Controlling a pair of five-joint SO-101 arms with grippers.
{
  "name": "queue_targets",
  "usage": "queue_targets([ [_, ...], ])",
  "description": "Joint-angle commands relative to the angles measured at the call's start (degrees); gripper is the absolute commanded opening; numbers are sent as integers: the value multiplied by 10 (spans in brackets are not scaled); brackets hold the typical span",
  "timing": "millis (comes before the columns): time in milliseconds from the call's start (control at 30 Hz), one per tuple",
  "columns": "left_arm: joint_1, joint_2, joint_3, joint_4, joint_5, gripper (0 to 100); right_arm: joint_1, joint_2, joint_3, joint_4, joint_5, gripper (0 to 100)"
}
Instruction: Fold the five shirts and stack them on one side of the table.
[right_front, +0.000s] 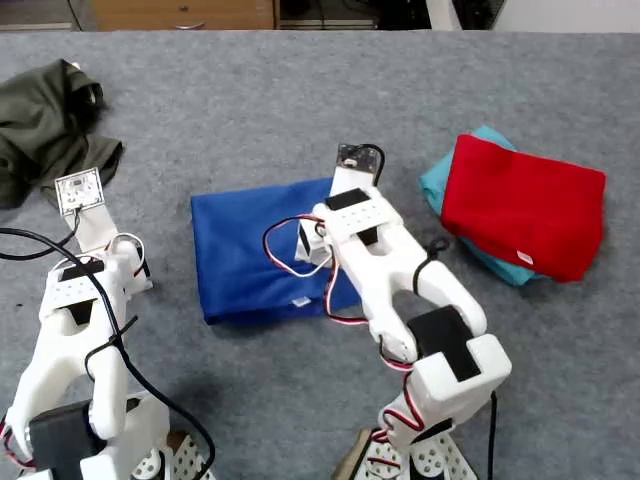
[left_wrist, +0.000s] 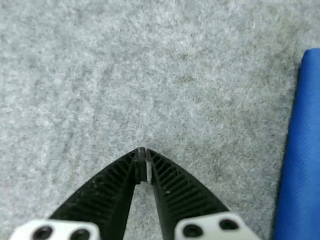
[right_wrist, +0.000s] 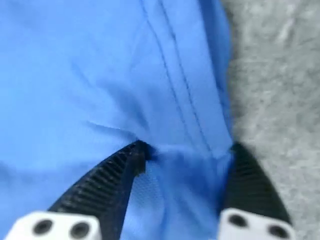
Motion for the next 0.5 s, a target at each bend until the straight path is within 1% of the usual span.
queue_targets([
  [0,-4,0,-24,-7,-4,19,-7,36,-24,-42,-5,162],
  [133,-4,0,-24,-7,-4,19,-4,45,-42,-25,-4,115],
  [333,-4,0,-24,-7,-4,19,-1,32,-91,63,-2,30],
  [467,-4,0,-24,-7,-4,19,31,16,-144,127,-1,5],
])
